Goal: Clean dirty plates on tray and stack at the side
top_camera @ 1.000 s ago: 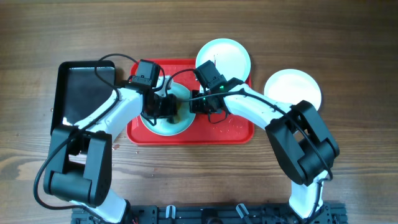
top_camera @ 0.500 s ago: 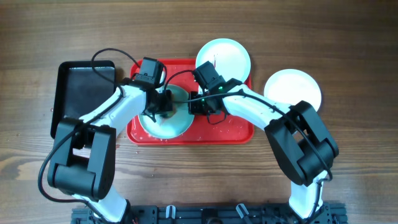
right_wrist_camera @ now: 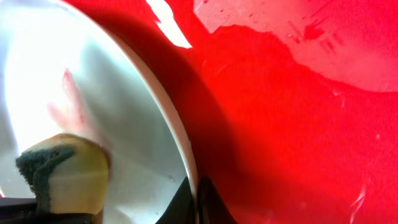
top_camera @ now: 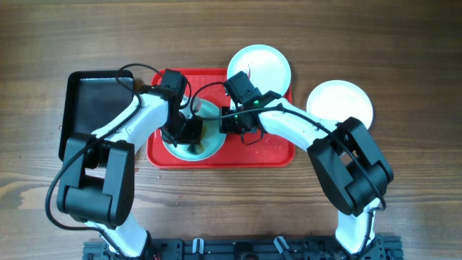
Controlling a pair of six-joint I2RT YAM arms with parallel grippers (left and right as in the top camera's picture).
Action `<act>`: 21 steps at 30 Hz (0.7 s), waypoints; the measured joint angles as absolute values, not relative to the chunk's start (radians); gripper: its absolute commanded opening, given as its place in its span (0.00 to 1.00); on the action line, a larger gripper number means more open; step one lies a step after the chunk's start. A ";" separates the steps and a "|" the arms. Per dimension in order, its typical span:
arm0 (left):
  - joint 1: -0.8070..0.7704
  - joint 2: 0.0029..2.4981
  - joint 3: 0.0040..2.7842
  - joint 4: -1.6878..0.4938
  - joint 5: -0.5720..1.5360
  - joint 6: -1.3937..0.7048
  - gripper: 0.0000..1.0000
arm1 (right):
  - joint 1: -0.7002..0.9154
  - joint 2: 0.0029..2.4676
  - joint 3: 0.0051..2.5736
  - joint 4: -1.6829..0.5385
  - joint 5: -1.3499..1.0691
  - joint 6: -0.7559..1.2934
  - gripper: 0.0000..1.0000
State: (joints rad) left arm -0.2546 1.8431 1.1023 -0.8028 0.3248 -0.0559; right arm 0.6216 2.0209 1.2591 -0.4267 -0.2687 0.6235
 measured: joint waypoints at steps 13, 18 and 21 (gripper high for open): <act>-0.271 1.847 1.107 -0.622 0.053 -0.322 0.04 | 0.617 2.021 1.259 -0.423 -0.269 0.627 0.04; -0.273 1.845 1.121 -0.782 -0.130 -0.434 0.04 | 0.622 2.021 1.259 -0.424 -0.278 0.627 0.04; -0.273 1.845 1.121 -0.855 -0.171 -0.432 0.04 | 0.623 2.021 1.259 -0.425 -0.281 0.626 0.04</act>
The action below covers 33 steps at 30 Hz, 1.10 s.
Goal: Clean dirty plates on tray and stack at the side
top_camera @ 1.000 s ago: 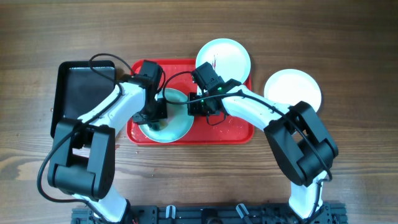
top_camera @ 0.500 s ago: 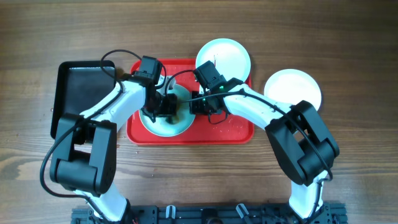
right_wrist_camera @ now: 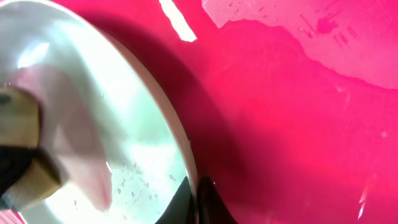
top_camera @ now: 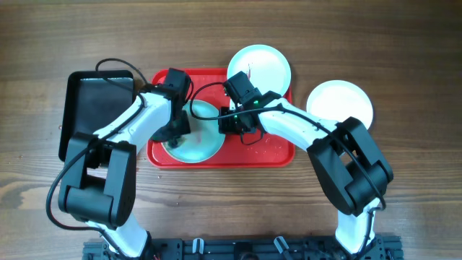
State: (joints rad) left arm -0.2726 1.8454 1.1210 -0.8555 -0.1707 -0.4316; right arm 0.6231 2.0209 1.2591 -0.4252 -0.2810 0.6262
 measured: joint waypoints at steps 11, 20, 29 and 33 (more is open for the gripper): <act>-0.249 1.846 1.115 -0.860 0.228 -0.036 0.04 | 0.605 2.024 1.253 -0.396 -0.316 0.581 0.04; -0.256 1.848 1.088 -0.761 0.308 -0.028 0.04 | 0.596 2.069 1.250 -0.288 -0.476 0.520 0.04; -0.292 1.837 1.062 -0.536 0.108 -0.410 0.04 | 0.575 2.078 1.250 -0.268 -0.506 0.520 0.04; -0.300 1.834 1.073 -0.596 -0.125 -0.570 0.04 | 0.588 2.083 1.250 -0.266 -0.539 0.525 0.04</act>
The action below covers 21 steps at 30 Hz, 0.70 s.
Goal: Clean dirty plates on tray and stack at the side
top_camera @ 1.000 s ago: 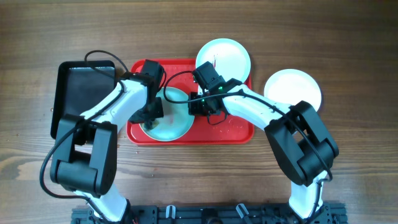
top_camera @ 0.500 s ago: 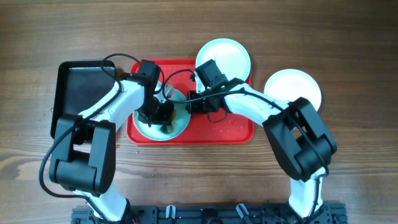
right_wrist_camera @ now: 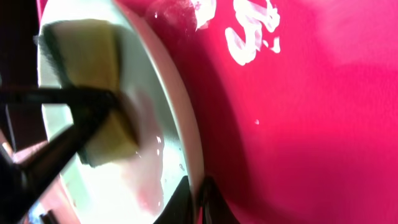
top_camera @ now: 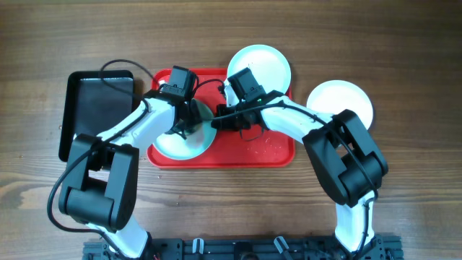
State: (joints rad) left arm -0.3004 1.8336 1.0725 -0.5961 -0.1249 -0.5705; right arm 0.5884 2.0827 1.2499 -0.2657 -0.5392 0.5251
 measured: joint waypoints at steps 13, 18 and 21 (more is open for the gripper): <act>-0.242 1.829 1.083 -0.801 0.221 -0.227 0.04 | 0.585 2.083 1.250 -0.282 -0.557 0.517 0.04; -0.263 1.860 1.053 -0.770 0.566 -0.058 0.04 | 0.586 2.086 1.250 -0.287 -0.559 0.506 0.04; -0.263 1.864 1.040 -0.695 0.612 -0.057 0.04 | 0.584 2.087 1.250 -0.285 -0.557 0.498 0.04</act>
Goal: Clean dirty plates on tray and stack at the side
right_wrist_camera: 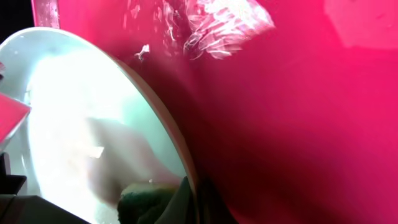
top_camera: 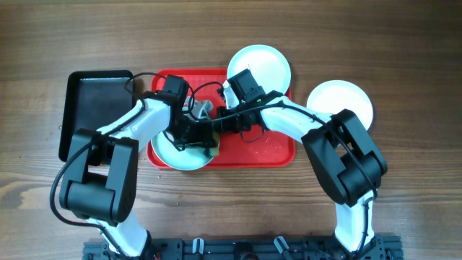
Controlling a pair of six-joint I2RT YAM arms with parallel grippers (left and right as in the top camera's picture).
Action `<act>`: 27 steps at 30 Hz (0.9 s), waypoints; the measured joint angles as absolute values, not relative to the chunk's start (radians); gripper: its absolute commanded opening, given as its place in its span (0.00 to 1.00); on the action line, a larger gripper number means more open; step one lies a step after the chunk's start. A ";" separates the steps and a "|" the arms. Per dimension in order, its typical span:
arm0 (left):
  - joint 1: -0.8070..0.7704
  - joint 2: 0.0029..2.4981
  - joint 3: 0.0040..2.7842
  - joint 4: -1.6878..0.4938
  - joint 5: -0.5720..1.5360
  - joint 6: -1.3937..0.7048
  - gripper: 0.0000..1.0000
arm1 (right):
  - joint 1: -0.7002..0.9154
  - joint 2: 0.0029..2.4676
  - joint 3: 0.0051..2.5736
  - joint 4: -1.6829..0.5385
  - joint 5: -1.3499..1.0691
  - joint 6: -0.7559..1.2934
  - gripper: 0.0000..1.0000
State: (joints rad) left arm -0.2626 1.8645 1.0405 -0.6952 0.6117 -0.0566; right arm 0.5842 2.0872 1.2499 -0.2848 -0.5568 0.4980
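A white plate (top_camera: 177,150) lies on the red tray (top_camera: 267,148), and a pale pink smear shows on its face (right_wrist_camera: 118,155). My right gripper (right_wrist_camera: 198,202) is shut on the plate's rim (right_wrist_camera: 168,121), one finger on each side; in the overhead view the right gripper (top_camera: 219,124) is at the plate's right edge. My left gripper (top_camera: 196,134) is shut on a yellow-and-green sponge (top_camera: 214,147) and presses it on the plate close to the right fingers. The sponge's dark green side (right_wrist_camera: 146,200) shows next to the rim. A second white plate (top_camera: 261,63) overlaps the tray's far edge.
A white plate (top_camera: 341,102) rests on the wooden table right of the tray. A black tray (top_camera: 94,108) sits to the left of the red one. Wet streaks and droplets (right_wrist_camera: 211,25) cover the red tray's floor.
The left gripper and sponge have moved from the plate's far part to its right edge, beside the right fingers. The right gripper still pinches the rim.
The right gripper has held the plate's rim at every moment. The sponge was first at the plate's middle, then at its left side, then at its far part, and now sits at the right edge. The pink smear looks paler and more spread.
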 measured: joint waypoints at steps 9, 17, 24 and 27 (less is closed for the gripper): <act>-0.295 1.835 1.047 -0.540 0.266 -0.379 0.04 | 0.572 2.087 1.257 -0.260 -0.538 0.504 0.04; -0.282 1.834 1.073 -0.617 -0.236 -0.583 0.04 | 0.577 2.087 1.262 -0.274 -0.551 0.524 0.04; -0.247 1.835 1.072 -0.765 -0.330 -0.597 0.04 | 0.582 2.087 1.263 -0.284 -0.562 0.525 0.04; -0.229 1.834 1.078 -0.787 -0.242 -0.475 0.04 | 0.583 2.087 1.263 -0.284 -0.562 0.525 0.04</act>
State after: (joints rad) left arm -0.2291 1.8339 1.0782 -0.7868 -0.2417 -0.4747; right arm 0.5827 2.0872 1.2629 -0.2840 -0.5621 0.5255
